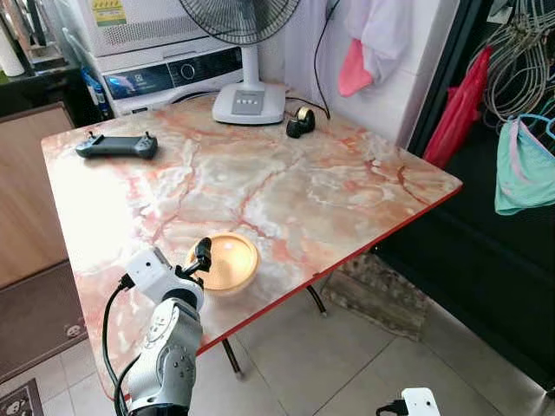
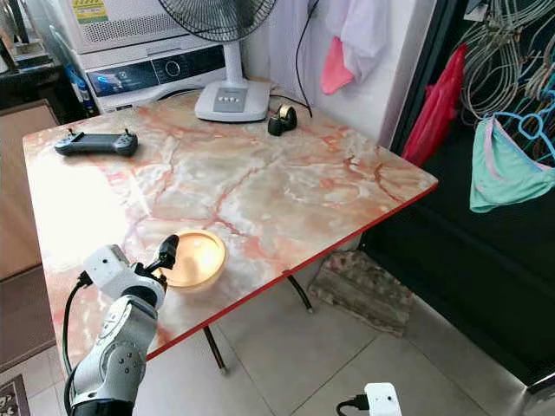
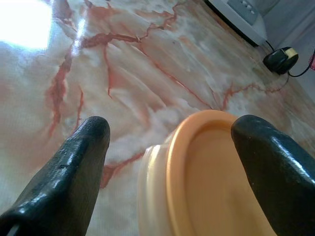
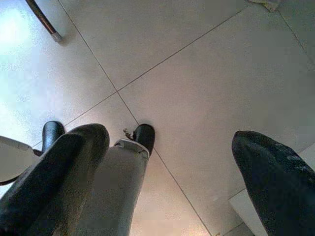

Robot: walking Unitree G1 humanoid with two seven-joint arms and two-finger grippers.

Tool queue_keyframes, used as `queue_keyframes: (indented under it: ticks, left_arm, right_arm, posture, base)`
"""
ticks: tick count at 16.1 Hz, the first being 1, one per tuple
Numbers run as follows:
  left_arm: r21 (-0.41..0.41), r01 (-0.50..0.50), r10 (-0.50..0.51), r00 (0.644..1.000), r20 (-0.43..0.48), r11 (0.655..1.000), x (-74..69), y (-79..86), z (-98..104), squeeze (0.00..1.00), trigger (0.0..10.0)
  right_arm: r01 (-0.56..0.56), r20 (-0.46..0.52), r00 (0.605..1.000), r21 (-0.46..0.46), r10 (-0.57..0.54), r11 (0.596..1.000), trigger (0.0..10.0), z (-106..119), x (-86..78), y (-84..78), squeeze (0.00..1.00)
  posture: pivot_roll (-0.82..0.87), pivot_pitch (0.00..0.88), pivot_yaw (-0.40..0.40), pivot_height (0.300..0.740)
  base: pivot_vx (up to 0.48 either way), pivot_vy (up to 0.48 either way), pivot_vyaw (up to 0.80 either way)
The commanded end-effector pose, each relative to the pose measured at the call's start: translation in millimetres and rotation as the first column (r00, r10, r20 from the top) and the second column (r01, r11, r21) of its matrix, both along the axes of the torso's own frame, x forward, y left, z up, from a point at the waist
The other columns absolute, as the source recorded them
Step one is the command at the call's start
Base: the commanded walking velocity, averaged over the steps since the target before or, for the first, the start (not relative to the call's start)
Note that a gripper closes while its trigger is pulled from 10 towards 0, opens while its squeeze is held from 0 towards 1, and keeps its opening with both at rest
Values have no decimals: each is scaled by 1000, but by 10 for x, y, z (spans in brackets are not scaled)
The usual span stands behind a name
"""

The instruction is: Restocking fridge

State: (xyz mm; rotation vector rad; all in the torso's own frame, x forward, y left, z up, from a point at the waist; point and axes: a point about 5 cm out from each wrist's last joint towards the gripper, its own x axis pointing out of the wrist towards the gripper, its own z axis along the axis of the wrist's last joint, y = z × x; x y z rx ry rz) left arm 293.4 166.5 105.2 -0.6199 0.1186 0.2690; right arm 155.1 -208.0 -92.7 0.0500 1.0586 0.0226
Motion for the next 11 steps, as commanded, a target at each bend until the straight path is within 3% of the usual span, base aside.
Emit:
queue_keyframes:
  ticks: [1, 10, 11]
  left_arm:
    - [-52, 10, -11, 1000, -24, 999, -8, -92, -54, 624, 10000]
    - [-55, 11, -13, 1000, -26, 998, -1, -90, -57, 624, 10000]
    - [-122, 82, -86, 996, -28, 989, 39, -237, -138, 0, 10000]
  right_arm:
    - [4, -4, 1000, 1, -4, 1000, 10000, -2, -4, -2, 0]
    - [4, -4, 1000, 1, -4, 1000, 10000, -2, -4, -2, 0]
    - [10, 0, 1000, 1, -10, 1000, 10000, 0, -3, -7, 0]
  posture:
    - [70, 0, -23, 740]
    - [70, 0, -23, 740]
    - [57, 0, -25, 740]
  base:
    - [0, 0, 0]
    - [0, 0, 0]
    - [0, 0, 0]
